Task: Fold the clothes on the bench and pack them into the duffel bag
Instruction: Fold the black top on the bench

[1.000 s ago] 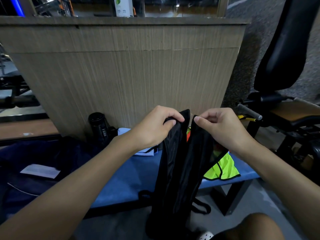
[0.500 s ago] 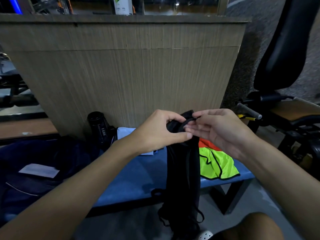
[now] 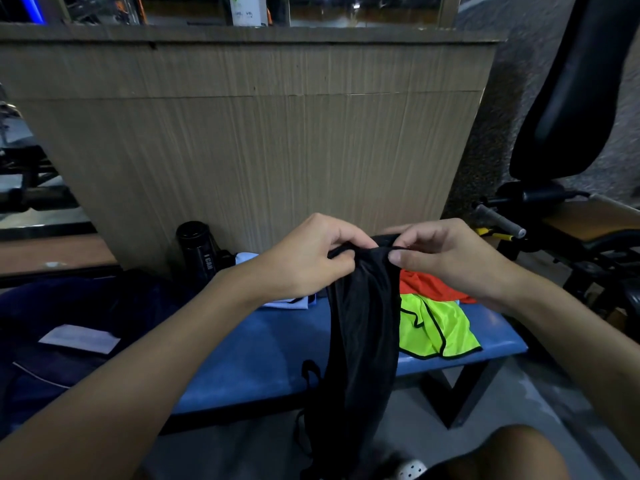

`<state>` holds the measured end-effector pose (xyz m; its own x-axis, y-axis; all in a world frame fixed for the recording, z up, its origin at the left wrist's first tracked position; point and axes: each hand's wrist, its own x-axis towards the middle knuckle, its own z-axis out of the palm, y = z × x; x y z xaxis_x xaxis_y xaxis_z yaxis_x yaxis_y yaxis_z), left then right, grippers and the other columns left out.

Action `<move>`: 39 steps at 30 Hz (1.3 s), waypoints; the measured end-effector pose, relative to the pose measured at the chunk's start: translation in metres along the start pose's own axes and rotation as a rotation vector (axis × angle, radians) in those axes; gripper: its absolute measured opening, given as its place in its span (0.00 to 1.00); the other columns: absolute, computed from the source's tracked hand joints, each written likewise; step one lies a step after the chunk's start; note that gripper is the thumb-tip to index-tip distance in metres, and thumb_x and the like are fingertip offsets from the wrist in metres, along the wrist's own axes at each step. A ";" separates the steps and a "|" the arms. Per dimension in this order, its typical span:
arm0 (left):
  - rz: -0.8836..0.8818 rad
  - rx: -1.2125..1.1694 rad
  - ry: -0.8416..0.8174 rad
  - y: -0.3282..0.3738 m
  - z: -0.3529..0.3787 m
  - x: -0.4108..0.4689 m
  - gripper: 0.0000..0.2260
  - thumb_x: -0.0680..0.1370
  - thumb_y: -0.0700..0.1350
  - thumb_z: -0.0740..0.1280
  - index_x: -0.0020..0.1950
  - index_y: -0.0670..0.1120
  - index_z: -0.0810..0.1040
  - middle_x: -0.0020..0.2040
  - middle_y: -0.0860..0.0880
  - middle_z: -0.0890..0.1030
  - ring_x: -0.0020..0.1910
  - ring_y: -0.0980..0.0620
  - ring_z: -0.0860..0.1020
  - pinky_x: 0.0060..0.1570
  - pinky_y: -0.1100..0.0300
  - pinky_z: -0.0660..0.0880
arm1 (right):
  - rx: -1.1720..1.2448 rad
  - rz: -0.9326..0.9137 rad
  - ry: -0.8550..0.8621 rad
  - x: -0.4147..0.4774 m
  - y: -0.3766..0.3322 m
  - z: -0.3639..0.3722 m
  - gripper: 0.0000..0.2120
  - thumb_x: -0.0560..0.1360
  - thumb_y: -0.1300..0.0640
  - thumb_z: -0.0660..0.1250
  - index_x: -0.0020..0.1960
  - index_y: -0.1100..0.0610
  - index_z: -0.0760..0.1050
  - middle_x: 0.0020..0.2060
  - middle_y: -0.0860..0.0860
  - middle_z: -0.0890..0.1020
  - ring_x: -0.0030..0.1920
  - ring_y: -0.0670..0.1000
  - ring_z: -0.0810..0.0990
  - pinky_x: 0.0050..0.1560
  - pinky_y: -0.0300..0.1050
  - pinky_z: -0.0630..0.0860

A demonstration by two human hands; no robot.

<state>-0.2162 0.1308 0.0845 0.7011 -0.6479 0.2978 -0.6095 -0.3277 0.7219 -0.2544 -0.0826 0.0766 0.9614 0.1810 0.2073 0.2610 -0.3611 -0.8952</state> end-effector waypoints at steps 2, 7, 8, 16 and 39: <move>0.006 -0.011 -0.009 0.000 -0.002 0.000 0.16 0.78 0.27 0.59 0.56 0.40 0.83 0.52 0.46 0.85 0.54 0.53 0.83 0.59 0.62 0.77 | 0.018 -0.014 0.040 0.000 0.001 0.000 0.03 0.73 0.65 0.71 0.42 0.65 0.80 0.45 0.61 0.84 0.45 0.53 0.81 0.52 0.55 0.76; -0.031 -0.072 0.074 -0.014 -0.006 -0.004 0.10 0.78 0.31 0.65 0.48 0.45 0.81 0.43 0.51 0.83 0.43 0.57 0.81 0.50 0.62 0.77 | 0.053 -0.072 0.165 0.002 0.000 0.004 0.02 0.73 0.67 0.71 0.42 0.66 0.79 0.38 0.60 0.84 0.40 0.52 0.81 0.49 0.51 0.78; -0.047 -0.088 0.108 -0.019 -0.006 -0.006 0.09 0.78 0.32 0.67 0.47 0.45 0.80 0.41 0.53 0.82 0.41 0.58 0.80 0.48 0.61 0.76 | 0.069 -0.085 0.179 0.003 0.000 0.004 0.02 0.73 0.67 0.71 0.41 0.66 0.79 0.38 0.59 0.84 0.40 0.52 0.82 0.48 0.50 0.78; -0.026 -0.286 0.402 -0.027 0.002 -0.009 0.12 0.78 0.31 0.67 0.49 0.49 0.75 0.40 0.50 0.82 0.40 0.52 0.80 0.48 0.52 0.80 | 0.014 -0.147 0.231 0.005 0.002 0.002 0.06 0.74 0.62 0.71 0.40 0.56 0.79 0.36 0.54 0.84 0.39 0.50 0.83 0.44 0.44 0.80; 0.012 -0.489 0.619 -0.020 0.030 0.000 0.15 0.79 0.34 0.65 0.57 0.52 0.66 0.43 0.31 0.77 0.40 0.42 0.75 0.46 0.32 0.74 | -0.305 -0.268 0.308 0.009 0.000 -0.017 0.06 0.78 0.59 0.68 0.44 0.50 0.79 0.39 0.49 0.83 0.43 0.50 0.82 0.49 0.55 0.78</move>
<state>-0.2149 0.1167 0.0508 0.8614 -0.1021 0.4976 -0.4874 0.1095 0.8663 -0.2439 -0.0964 0.0848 0.8261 0.0430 0.5619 0.4718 -0.5981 -0.6479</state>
